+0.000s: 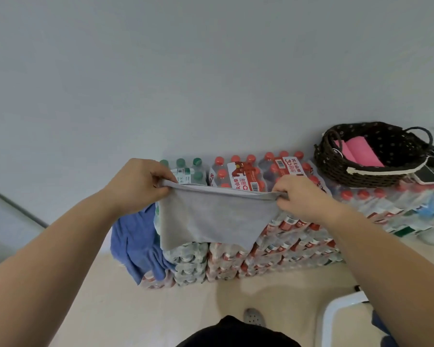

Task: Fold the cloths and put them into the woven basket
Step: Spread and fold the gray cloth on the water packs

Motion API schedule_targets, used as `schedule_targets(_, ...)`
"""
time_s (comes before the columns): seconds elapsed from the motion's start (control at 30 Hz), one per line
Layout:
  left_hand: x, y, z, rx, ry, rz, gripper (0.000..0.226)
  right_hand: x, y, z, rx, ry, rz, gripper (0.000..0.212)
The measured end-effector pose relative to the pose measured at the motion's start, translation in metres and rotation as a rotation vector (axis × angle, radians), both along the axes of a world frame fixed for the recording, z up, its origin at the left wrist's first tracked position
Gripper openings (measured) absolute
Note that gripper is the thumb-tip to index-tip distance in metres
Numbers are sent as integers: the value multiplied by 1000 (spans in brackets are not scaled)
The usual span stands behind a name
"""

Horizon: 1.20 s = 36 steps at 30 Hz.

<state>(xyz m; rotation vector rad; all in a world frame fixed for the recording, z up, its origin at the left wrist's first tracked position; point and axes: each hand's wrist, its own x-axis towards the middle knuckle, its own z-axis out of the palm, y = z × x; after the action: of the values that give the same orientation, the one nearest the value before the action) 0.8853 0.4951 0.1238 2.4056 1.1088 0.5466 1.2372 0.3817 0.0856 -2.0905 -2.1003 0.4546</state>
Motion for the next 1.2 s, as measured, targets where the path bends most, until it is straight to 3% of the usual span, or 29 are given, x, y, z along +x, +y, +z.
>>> schedule_targets(0.2,9,-3,5,40,213,-132,35,-10,-8,-7,-78,-5,46,16)
schedule_targets(0.43,10,-2,3,38,314,47,7,14,-7,3,94,66,-38,24)
schedule_targets(0.57,10,-2,-2,9,251,135,30,27,-6,13,122,168,-64,27)
schedule_targets(0.73,19,-6,3,-5,184,155,39,35,-6,17,106,312,-67,27)
schedule_targets(0.93,16,-9,17,-2,106,153,25,47,-1,22,99,350,-10,15)
schedule_targets(1.2,16,-15,15,-225,-134,245,27,57,-6,43,52,698,-116,15)
